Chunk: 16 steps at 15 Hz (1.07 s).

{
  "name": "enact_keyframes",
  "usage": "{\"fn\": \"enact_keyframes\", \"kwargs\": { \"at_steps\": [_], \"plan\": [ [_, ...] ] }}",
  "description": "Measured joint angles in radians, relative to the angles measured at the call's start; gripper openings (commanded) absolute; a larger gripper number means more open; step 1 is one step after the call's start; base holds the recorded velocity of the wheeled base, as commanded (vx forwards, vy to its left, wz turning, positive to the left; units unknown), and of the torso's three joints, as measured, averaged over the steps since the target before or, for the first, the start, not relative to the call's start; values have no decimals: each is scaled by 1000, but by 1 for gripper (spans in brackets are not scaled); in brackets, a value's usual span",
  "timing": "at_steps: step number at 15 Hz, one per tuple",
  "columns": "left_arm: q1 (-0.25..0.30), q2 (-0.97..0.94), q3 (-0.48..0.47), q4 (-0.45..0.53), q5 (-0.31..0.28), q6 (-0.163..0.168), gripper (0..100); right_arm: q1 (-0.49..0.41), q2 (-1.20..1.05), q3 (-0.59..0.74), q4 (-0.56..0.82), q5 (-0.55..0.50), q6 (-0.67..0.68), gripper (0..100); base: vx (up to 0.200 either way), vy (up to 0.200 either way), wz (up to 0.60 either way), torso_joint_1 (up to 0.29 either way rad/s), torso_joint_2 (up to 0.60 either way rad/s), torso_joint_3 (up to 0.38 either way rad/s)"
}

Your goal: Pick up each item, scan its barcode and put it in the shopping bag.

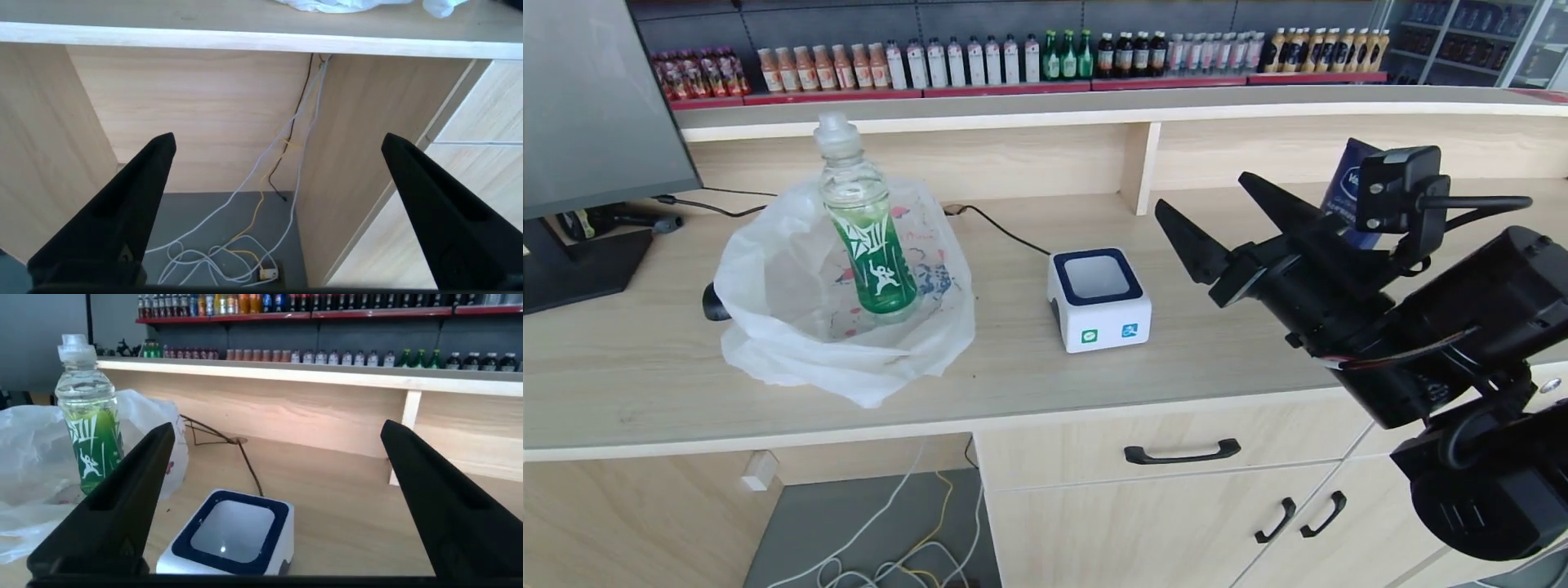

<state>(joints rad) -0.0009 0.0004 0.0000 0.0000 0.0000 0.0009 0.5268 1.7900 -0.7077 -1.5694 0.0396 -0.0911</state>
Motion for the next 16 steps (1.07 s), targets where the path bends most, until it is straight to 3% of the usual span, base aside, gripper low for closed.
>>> {"fn": "enact_keyframes", "kwargs": {
  "at_steps": [6, 10, 16],
  "plan": [
    [0, 0, 0, 0, 0, -4, 100, -9, -13, -72, 0, -1, -56, 100, 0, -200, 0, 5, 5, 1],
    [1, 0, 0, 0, 0, -4, 100, -111, -59, -137, -3, -39, -69, 100, 0, -200, 0, 5, 0, 1],
    [-1, 0, 0, 0, 0, 1, 100, -89, -108, -49, 0, -39, -69, 100, 0, 0, 0, 0, 0, 0]
  ]
}}
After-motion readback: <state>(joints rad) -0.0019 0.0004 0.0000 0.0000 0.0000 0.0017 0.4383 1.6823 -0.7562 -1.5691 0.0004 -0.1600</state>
